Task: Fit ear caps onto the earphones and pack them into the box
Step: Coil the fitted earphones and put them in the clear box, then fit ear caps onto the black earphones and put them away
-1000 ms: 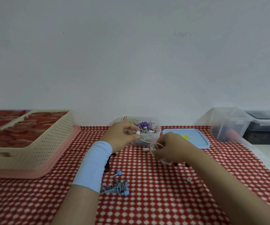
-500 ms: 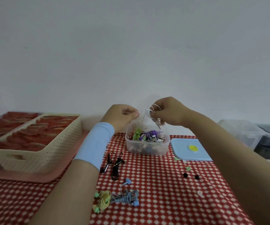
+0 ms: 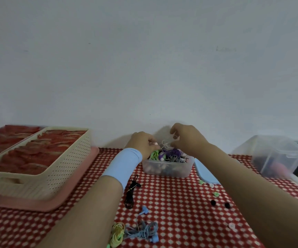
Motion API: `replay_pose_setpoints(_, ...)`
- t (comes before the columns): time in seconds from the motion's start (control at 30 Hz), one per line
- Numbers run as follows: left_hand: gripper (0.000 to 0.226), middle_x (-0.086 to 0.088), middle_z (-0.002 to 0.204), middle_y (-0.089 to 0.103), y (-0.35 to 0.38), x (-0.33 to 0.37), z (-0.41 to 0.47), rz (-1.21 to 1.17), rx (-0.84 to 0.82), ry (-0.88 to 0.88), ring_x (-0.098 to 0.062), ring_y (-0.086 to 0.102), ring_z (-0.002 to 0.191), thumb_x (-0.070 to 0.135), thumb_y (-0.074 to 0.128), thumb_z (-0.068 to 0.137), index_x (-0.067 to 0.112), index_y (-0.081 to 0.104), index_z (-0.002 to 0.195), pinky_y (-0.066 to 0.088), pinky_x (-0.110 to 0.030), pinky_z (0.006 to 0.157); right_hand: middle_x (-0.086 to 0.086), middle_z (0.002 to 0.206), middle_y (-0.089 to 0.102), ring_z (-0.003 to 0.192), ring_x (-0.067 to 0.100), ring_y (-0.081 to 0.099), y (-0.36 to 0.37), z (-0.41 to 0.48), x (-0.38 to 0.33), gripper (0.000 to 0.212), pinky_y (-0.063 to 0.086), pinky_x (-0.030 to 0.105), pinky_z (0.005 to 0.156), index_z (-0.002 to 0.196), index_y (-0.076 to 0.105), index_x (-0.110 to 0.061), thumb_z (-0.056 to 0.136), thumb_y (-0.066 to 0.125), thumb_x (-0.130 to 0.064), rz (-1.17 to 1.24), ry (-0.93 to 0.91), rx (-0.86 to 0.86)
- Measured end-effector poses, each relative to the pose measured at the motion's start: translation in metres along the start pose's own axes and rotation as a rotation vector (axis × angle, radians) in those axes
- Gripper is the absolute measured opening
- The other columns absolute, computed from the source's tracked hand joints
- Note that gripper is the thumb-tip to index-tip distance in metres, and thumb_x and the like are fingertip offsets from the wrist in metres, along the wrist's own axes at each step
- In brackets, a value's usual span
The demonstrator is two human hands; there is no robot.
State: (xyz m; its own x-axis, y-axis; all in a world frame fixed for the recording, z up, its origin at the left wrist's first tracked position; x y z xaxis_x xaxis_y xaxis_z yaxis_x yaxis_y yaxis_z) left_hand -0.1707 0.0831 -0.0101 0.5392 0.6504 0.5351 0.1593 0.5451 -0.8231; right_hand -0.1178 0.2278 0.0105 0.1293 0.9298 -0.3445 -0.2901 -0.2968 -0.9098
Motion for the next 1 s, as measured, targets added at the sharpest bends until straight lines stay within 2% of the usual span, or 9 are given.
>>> replay_pose_setpoints(0.1, 0.032, 0.001, 0.130, 0.062, 0.001, 0.004, 0.000, -0.049, 0.017, 0.048, -0.015, 0.058, 0.117, 0.024, 0.060, 0.096, 0.020, 0.064, 0.128, 0.038, -0.021, 0.094, 0.001, 0.117, 0.072, 0.103, 0.019, 0.064, 0.009, -0.003, 0.002, 0.022, 0.050, 0.032, 0.093, 0.117, 0.073, -0.017, 0.099, 0.062, -0.021, -0.088, -0.056, -0.079)
replay_pose_setpoints(0.23, 0.030, 0.002, 0.131, 0.063, 0.014, 0.003, 0.003, 0.021, -0.049, 0.064, -0.015, 0.060, 0.116, 0.016, 0.056, 0.097, 0.022, 0.066, 0.125, 0.043, -0.025, 0.099, 0.002, 0.123, 0.072, 0.106, 0.021, 0.064, 0.033, -0.009, 0.009, 0.032, 0.051, 0.035, 0.096, 0.123, 0.074, -0.019, 0.105, 0.047, -0.018, -0.205, -0.070, -0.253)
replay_pose_setpoints(0.37, 0.037, 0.002, 0.134, 0.061, 0.016, 0.006, 0.003, 0.088, -0.086, 0.087, -0.014, 0.058, 0.119, 0.014, 0.059, 0.095, 0.023, 0.062, 0.131, 0.043, -0.026, 0.102, 0.007, 0.135, 0.062, 0.121, 0.026, 0.059, 0.019, -0.005, 0.012, 0.038, 0.046, 0.036, 0.104, 0.135, 0.065, -0.015, 0.104, 0.045, -0.010, -0.165, -0.064, -0.120)
replay_pose_setpoints(0.43, 0.041, 0.002, 0.137, 0.058, 0.017, 0.009, 0.002, 0.119, -0.102, 0.104, -0.015, 0.056, 0.122, 0.016, 0.061, 0.094, 0.024, 0.058, 0.135, 0.040, -0.026, 0.103, 0.006, 0.130, 0.066, 0.116, 0.027, 0.061, 0.022, -0.007, 0.009, 0.038, 0.049, 0.037, 0.099, 0.130, 0.069, -0.017, 0.102, 0.045, -0.007, -0.175, -0.082, -0.132)
replay_pose_setpoints(0.53, 0.037, 0.001, 0.139, 0.055, 0.013, 0.010, -0.004, 0.089, -0.109, 0.095, -0.016, 0.053, 0.125, 0.022, 0.056, 0.098, 0.023, 0.057, 0.135, 0.037, -0.027, 0.104, 0.006, 0.109, 0.072, 0.098, 0.029, 0.063, 0.035, -0.014, 0.012, 0.034, 0.052, 0.038, 0.082, 0.113, 0.072, -0.016, 0.097, 0.045, -0.002, -0.199, -0.059, -0.228)
replay_pose_setpoints(0.67, 0.029, 0.003, 0.133, 0.055, -0.013, 0.008, -0.020, 0.025, -0.015, 0.102, -0.013, 0.055, 0.116, 0.026, 0.052, 0.100, 0.025, 0.062, 0.128, 0.040, -0.026, 0.097, 0.005, 0.146, 0.057, 0.132, 0.026, 0.054, 0.006, -0.019, -0.001, 0.048, 0.044, 0.040, 0.110, 0.142, 0.058, -0.018, 0.100, 0.041, -0.002, -0.132, -0.040, -0.091)
replay_pose_setpoints(0.8, 0.019, 0.008, 0.117, 0.065, -0.029, -0.005, -0.041, 0.008, -0.009, 0.028, -0.009, 0.058, 0.099, 0.022, 0.054, 0.098, 0.028, 0.068, 0.108, 0.041, -0.022, 0.086, 0.001, 0.129, 0.067, 0.114, 0.020, 0.062, -0.009, -0.034, -0.046, 0.039, 0.051, 0.036, 0.098, 0.121, 0.072, -0.022, 0.099, 0.045, -0.005, -0.081, -0.162, 0.006)
replay_pose_setpoints(0.9, 0.019, 0.006, 0.119, 0.066, -0.027, -0.022, -0.062, 0.159, -0.120, -0.055, -0.015, 0.060, 0.105, 0.021, 0.051, 0.096, 0.029, 0.068, 0.102, 0.042, -0.025, 0.087, -0.008, 0.113, 0.073, 0.103, 0.013, 0.065, 0.015, -0.055, -0.085, 0.031, 0.054, 0.032, 0.092, 0.105, 0.078, -0.028, 0.095, 0.055, -0.010, -0.023, -0.235, -0.146)
replay_pose_setpoints(1.0, 0.017, 0.000, 0.120, 0.065, -0.023, -0.045, -0.085, 0.286, -0.208, -0.136, -0.017, 0.059, 0.099, 0.020, 0.053, 0.094, 0.022, 0.065, 0.107, 0.042, -0.026, 0.085, -0.010, 0.117, 0.073, 0.105, 0.013, 0.066, 0.049, -0.075, -0.116, 0.038, 0.055, 0.035, 0.097, 0.108, 0.077, -0.033, 0.091, 0.060, -0.005, -0.069, -0.290, -0.287)
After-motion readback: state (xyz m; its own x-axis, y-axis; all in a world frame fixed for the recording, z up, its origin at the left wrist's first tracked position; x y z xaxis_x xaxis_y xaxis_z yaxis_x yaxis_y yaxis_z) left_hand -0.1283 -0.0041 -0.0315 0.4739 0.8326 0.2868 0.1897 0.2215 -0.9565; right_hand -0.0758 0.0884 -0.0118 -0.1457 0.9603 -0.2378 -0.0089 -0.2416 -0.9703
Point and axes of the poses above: each hand's wrist, its own z-axis towards the middle knuckle, its own y-axis out of the palm, x = y × z, the point moved 10 cm from there along z, towards the middle knuckle
